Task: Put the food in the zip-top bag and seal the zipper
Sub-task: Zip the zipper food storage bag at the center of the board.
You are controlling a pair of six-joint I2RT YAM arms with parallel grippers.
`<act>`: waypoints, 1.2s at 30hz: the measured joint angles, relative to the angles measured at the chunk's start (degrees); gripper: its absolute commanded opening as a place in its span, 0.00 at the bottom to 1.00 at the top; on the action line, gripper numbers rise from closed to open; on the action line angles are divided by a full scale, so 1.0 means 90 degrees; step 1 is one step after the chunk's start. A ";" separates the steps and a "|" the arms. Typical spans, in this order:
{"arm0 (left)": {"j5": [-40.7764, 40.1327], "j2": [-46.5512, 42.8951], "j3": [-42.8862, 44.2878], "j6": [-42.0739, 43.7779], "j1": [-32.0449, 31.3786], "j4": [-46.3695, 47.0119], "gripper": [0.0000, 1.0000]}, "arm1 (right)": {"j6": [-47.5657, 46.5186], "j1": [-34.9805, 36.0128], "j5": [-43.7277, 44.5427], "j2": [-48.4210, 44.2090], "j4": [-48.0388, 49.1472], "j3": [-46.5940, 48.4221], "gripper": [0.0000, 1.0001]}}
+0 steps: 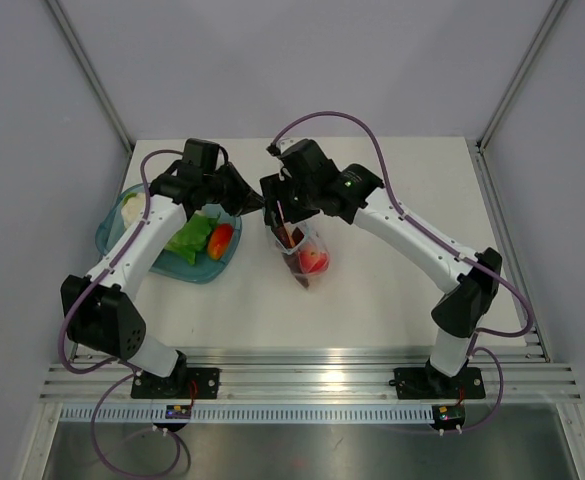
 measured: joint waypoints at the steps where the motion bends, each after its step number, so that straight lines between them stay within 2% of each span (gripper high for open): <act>1: -0.0010 0.0002 0.0002 -0.0007 0.0000 -0.0015 0.00 | -0.0017 0.0007 0.0136 -0.0019 -0.0010 0.0000 0.61; 6: -0.0049 0.0075 0.0165 -0.0056 -0.0002 -0.0192 0.00 | -0.0078 0.0058 0.0576 -0.0032 -0.0078 0.0000 0.63; 11: -0.0107 0.0172 0.0386 -0.0073 -0.0005 -0.0316 0.00 | -0.0165 0.0158 0.0726 -0.0032 -0.0087 0.0002 0.76; 20: -0.0153 0.0214 0.0469 -0.0095 -0.0005 -0.0408 0.00 | -0.0185 0.0347 0.0729 -0.0029 -0.0136 0.0073 0.77; 26: -0.0189 0.0214 0.0471 -0.0109 -0.0010 -0.0447 0.00 | -0.0163 0.0459 0.0792 -0.0024 -0.0204 0.0219 0.75; 36: -0.0355 0.0214 0.0542 -0.0240 -0.0017 -0.0614 0.00 | -0.0158 0.0612 0.1263 0.0272 -0.0466 0.0369 0.58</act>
